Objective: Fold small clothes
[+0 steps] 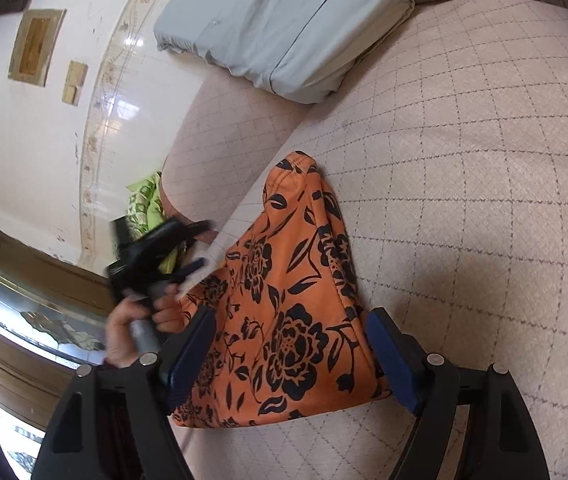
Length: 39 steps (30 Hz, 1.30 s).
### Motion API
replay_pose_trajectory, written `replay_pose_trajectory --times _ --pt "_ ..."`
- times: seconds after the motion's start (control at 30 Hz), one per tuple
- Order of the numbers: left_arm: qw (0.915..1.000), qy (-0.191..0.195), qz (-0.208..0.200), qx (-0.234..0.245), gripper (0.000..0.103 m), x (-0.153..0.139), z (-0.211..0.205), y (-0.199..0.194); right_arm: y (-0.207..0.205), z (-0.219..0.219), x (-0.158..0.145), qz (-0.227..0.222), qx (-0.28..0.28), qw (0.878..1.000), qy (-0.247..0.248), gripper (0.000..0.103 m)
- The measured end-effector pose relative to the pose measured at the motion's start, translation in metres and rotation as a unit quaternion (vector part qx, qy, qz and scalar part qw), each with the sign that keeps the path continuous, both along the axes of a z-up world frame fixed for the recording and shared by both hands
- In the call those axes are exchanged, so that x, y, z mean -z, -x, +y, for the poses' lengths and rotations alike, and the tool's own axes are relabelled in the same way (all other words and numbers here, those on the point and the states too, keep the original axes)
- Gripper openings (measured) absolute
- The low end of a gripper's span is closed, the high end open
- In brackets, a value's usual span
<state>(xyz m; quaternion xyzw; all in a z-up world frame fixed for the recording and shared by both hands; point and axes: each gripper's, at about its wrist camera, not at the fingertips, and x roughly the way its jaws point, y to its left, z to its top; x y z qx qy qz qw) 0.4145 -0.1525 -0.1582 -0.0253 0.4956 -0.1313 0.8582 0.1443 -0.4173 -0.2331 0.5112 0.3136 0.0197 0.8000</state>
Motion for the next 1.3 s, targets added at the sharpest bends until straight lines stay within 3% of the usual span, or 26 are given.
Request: replay_pose_trajectory --times 0.1,0.2,0.3,0.37,0.5,0.57,0.6,0.7,0.77,0.87,1.0,1.17,1.3 --pt "0.9987 -0.037 0.000 -0.035 0.076 -0.006 0.076 0.004 -0.001 0.004 0.002 0.004 -0.006 1.000 -0.002 0.081" --pt "0.9933 -0.035 0.032 -0.106 0.076 -0.001 0.157 0.006 0.000 0.010 0.000 0.000 -0.011 1.000 0.003 0.081" --pt "0.9869 -0.030 0.046 -0.151 0.076 0.009 0.204 0.013 -0.001 0.017 -0.002 -0.005 -0.021 1.000 0.003 0.081" --pt "0.9858 -0.033 0.052 -0.156 0.076 0.017 0.210 0.015 -0.003 0.022 -0.002 -0.002 -0.024 1.000 0.009 0.081" --pt "0.9802 -0.092 0.069 -0.161 0.076 0.042 0.192 -0.001 -0.008 0.028 0.003 0.009 -0.027 1.000 0.011 0.081" --pt "0.9732 -0.130 0.091 -0.167 0.088 0.069 0.192 -0.009 -0.010 0.031 0.003 0.009 -0.029 1.000 0.010 0.081" --pt "0.9686 -0.135 0.081 -0.192 0.099 0.072 0.194 -0.008 -0.011 0.032 0.003 0.009 -0.030 0.999 0.014 0.081" --pt "0.9636 -0.142 0.072 -0.215 0.098 0.067 0.193 -0.008 -0.012 0.031 0.001 0.009 -0.028 0.999 0.022 0.081" --pt "0.9646 -0.151 0.051 -0.210 0.098 0.053 0.183 0.000 -0.011 0.028 -0.001 0.003 -0.024 1.000 0.015 0.081" --pt "0.9715 -0.132 -0.002 -0.197 0.098 0.021 0.164 0.018 -0.008 0.022 -0.006 -0.008 -0.018 1.000 0.002 0.081" --pt "0.9824 -0.111 -0.020 -0.149 0.098 0.000 0.121 0.043 -0.001 0.016 -0.012 -0.020 -0.013 1.000 -0.011 0.081" --pt "0.9928 -0.100 -0.007 -0.065 0.098 0.007 0.050 0.081 0.009 0.004 -0.023 -0.041 -0.004 0.999 -0.021 0.081" --pt "0.9881 -0.146 0.033 -0.037 0.098 0.040 0.005 0.086 0.019 -0.011 -0.026 -0.051 0.011 0.998 -0.043 0.081"
